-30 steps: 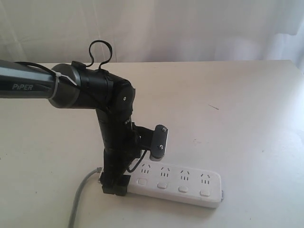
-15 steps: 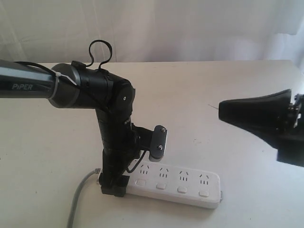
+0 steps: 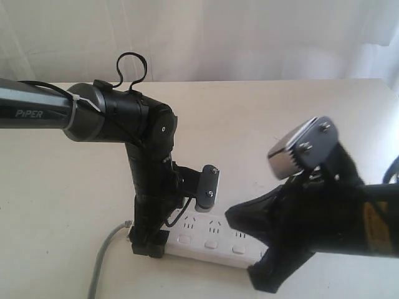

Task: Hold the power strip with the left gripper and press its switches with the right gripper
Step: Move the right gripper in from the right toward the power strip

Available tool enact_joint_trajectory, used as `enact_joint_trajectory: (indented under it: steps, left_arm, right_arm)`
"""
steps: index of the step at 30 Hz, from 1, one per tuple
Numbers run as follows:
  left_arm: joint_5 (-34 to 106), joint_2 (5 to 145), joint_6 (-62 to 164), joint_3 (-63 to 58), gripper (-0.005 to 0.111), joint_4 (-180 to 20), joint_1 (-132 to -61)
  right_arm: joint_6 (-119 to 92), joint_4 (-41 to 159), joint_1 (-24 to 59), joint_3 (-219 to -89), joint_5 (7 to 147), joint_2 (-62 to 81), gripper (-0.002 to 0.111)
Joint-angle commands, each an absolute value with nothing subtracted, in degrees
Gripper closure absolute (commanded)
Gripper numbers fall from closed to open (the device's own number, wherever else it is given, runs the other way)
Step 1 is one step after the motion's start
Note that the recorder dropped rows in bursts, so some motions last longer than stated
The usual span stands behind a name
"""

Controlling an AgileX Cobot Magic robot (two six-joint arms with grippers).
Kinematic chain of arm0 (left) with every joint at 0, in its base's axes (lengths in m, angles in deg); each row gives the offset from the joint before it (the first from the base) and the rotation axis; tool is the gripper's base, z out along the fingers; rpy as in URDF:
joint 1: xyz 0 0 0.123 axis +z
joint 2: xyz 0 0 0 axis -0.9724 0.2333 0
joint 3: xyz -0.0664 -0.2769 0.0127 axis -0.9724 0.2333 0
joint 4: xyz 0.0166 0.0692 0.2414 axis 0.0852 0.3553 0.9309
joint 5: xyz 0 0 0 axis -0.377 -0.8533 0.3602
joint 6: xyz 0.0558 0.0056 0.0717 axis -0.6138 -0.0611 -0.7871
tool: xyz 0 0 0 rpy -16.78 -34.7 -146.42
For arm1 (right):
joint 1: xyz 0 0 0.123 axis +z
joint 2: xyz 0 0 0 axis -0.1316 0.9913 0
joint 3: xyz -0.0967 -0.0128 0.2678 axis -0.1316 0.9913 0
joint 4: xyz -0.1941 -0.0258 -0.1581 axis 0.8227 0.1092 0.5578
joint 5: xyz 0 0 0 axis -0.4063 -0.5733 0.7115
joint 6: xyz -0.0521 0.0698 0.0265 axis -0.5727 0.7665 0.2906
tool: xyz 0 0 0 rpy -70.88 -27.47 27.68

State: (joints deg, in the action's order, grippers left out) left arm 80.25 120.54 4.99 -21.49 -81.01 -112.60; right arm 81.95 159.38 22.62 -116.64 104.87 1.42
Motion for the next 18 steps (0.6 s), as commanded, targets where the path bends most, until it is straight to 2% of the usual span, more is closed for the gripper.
enact_joint_trajectory:
  steps: [1,8,18]
  left_arm:
    - [82.1,120.6,4.5,-21.1,0.107,-81.6,-112.6]
    - [82.3,120.6,4.5,-21.1,0.107,-81.5,-112.6]
    - [81.9,120.6,4.5,-21.1,0.107,-81.5,-112.6]
  right_arm:
    - [81.5,159.0,30.4,-116.5,94.3,10.9,0.108]
    - [84.7,159.0,35.4,-119.3,87.0,23.1,0.108]
    - [84.7,159.0,36.3,-124.4,82.3,24.8,0.108]
